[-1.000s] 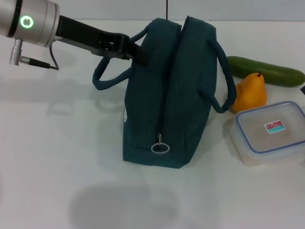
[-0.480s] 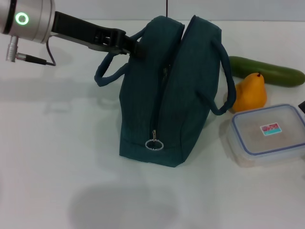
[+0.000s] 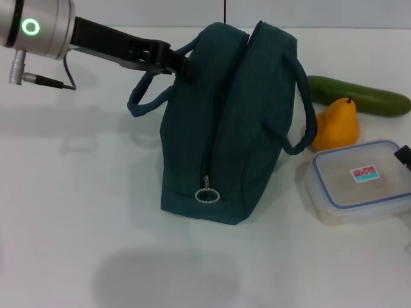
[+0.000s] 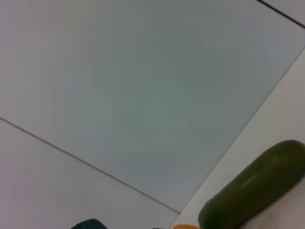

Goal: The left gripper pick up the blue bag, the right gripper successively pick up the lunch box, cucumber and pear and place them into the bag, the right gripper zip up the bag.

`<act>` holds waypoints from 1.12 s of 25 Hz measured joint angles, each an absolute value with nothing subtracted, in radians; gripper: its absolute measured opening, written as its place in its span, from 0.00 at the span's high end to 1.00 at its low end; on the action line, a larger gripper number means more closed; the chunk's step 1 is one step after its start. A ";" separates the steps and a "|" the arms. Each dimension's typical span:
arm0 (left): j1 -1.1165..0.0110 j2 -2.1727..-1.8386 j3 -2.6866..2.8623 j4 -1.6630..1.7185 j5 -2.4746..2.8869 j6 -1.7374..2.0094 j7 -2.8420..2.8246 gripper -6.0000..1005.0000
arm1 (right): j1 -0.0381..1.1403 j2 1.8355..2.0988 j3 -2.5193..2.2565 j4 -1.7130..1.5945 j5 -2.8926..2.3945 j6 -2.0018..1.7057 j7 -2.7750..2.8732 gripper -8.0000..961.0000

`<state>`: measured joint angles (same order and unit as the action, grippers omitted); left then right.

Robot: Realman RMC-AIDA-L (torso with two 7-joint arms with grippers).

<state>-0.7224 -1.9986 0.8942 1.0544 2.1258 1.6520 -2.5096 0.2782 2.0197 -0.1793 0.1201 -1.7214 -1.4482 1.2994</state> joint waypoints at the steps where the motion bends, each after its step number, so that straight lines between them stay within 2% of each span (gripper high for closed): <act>1: -0.722 -1.999 0.894 1.054 2.126 1.652 -2.510 0.91 | 0.278 2.020 -0.179 0.122 -1.721 -1.451 1.299 0.13; 7: -0.716 -1.996 0.894 1.054 2.126 1.652 -2.510 0.91 | 0.273 2.020 -0.179 0.125 -1.721 -1.463 1.299 0.17; 13: -0.715 -1.994 0.894 1.054 2.126 1.652 -2.510 0.91 | 0.267 2.018 -0.191 0.118 -1.721 -1.474 1.298 0.41; 18: -0.715 -1.993 0.893 1.054 2.126 1.652 -2.510 0.91 | 0.258 2.017 -0.186 0.116 -1.715 -1.478 1.295 0.48; 28: -0.714 -1.995 0.893 1.054 2.126 1.652 -2.510 0.91 | 0.260 2.017 -0.180 0.115 -1.713 -1.476 1.292 0.48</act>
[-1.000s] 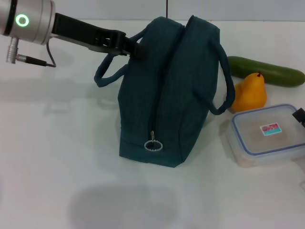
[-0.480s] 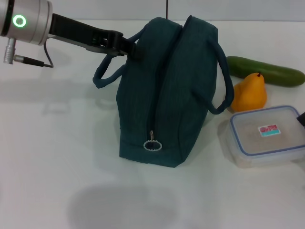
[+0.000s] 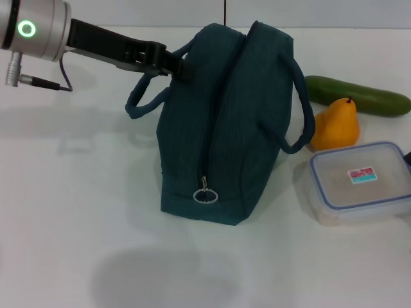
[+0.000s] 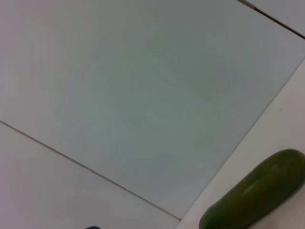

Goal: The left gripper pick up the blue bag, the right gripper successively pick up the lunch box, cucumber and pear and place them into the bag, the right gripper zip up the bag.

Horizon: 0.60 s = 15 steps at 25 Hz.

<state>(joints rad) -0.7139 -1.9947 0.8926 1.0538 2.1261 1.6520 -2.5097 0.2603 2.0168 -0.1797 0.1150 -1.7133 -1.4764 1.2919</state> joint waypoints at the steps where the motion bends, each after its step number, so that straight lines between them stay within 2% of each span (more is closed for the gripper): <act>1: -0.714 -1.995 0.893 1.054 2.126 1.652 -2.510 0.91 | 0.261 2.017 -0.179 0.115 -1.713 -1.476 1.292 0.48; 9: -0.712 -1.997 0.893 1.054 2.126 1.652 -2.511 0.92 | 0.263 2.017 -0.179 0.115 -1.713 -1.472 1.295 0.63; 15: -0.712 -1.997 0.893 1.054 2.126 1.652 -2.512 0.92 | 0.264 2.017 -0.179 0.115 -1.713 -1.479 1.297 0.82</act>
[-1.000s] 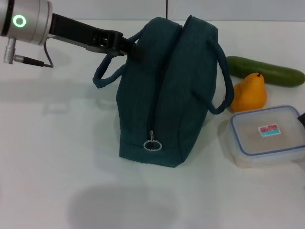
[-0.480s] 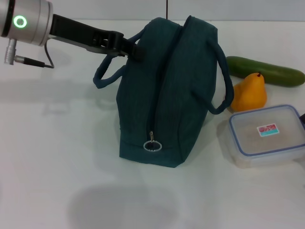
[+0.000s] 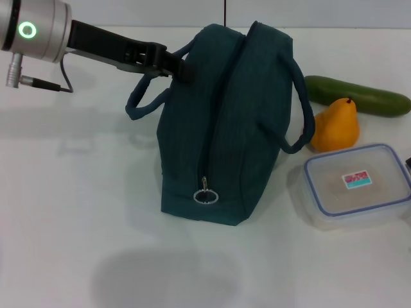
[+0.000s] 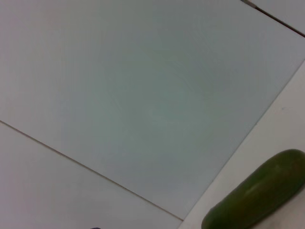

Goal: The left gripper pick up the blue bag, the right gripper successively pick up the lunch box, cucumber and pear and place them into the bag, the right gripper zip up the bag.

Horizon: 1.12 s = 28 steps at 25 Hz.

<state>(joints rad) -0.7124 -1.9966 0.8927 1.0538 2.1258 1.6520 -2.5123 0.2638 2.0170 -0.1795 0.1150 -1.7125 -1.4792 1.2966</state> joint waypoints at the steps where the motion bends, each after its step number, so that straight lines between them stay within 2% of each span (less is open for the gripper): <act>1: -0.713 -1.996 0.893 1.054 2.126 1.652 -2.512 0.92 | 0.264 2.017 -0.179 0.115 -1.712 -1.481 1.296 0.83; 5: -0.717 -1.994 0.893 1.054 2.125 1.655 -2.516 0.92 | 0.266 2.017 -0.179 0.110 -1.711 -1.501 1.296 0.89; 14: -0.713 -1.964 0.893 1.065 2.050 1.690 -2.545 0.92 | 0.271 2.015 -0.179 0.083 -1.702 -1.637 1.314 0.89; 28: -0.709 -1.961 0.893 1.064 2.046 1.692 -2.555 0.92 | 0.297 2.015 -0.190 0.077 -1.709 -1.667 1.334 0.89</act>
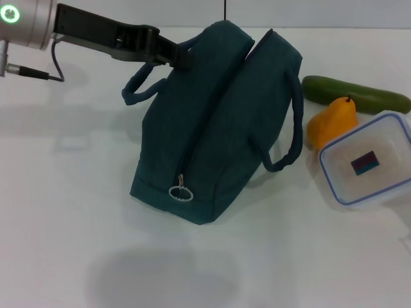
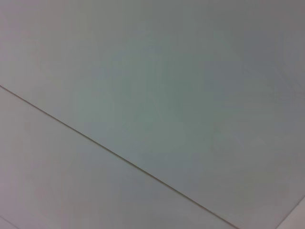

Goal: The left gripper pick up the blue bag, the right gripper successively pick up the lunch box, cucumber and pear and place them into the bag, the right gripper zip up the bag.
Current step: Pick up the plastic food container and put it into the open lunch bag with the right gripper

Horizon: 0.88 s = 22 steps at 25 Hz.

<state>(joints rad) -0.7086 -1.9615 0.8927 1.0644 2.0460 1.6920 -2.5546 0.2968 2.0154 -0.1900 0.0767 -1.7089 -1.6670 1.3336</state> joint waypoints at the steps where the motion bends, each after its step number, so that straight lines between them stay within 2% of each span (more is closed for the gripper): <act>1: -0.708 -1.963 0.893 1.064 2.046 1.692 -2.554 0.92 | 0.297 2.015 -0.190 0.077 -1.709 -1.668 1.337 0.89; 22: -0.709 -1.977 0.893 1.065 2.034 1.692 -2.551 0.93 | 0.351 2.014 -0.180 0.056 -1.695 -1.859 1.500 0.89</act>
